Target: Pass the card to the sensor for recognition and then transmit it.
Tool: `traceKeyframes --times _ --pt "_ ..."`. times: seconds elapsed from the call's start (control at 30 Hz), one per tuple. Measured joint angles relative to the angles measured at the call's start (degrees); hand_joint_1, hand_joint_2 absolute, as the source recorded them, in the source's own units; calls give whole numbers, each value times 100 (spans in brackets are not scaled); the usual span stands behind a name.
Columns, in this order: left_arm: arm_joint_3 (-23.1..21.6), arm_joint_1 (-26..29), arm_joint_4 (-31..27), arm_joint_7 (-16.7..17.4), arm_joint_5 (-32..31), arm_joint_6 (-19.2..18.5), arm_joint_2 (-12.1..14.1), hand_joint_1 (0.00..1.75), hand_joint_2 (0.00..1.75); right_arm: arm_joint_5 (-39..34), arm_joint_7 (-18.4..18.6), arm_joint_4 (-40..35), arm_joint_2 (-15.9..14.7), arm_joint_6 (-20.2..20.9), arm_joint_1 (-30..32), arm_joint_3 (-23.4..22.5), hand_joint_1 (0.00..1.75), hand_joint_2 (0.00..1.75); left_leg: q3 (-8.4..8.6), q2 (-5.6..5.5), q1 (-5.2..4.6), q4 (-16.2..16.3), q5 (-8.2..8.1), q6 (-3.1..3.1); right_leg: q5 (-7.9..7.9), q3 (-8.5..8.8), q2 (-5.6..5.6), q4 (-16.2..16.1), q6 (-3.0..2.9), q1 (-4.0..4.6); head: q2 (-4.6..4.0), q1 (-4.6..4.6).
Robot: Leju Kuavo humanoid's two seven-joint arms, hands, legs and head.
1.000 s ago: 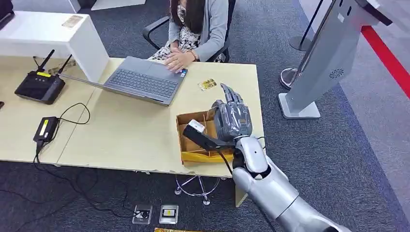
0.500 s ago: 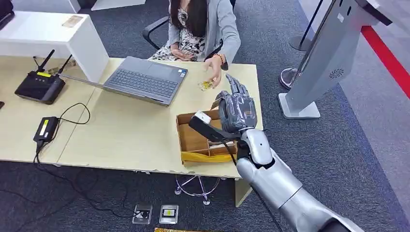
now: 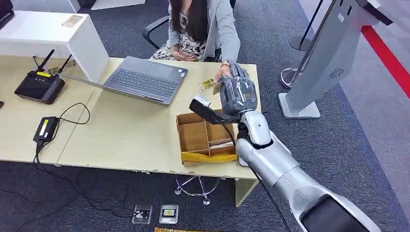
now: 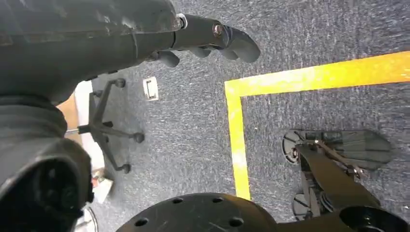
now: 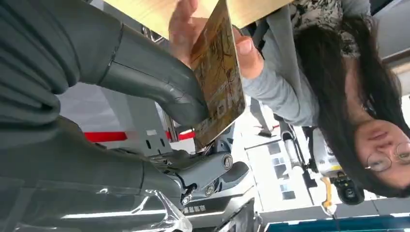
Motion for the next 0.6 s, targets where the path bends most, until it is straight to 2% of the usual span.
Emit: traceKeyframes --times 0.3,0.33,0.37,0.6 --pt "-2 0 0 -55 -48 -2 4 0 0 -76 -155 603 131 -227 -162 0 175 175 0 0 0 0 0 0 0 0 -1 0 0 0 2 0" --pt "-4 1 0 -61 -48 -2 4 0 0 -76 -166 656 135 -240 -169 0 2 175 0 0 0 0 0 0 0 0 -1 0 0 0 0 0" --pt "-9 1 0 -66 -48 -2 4 0 0 -76 -175 699 138 -247 -174 0 0 0 0 0 0 0 0 0 0 0 -1 0 0 0 0 0" --pt "-39 0 0 -101 -42 -2 4 0 0 -26 -223 966 190 -325 -223 0 0 0 1 0 0 0 0 0 0 0 -1 0 0 0 2 0"
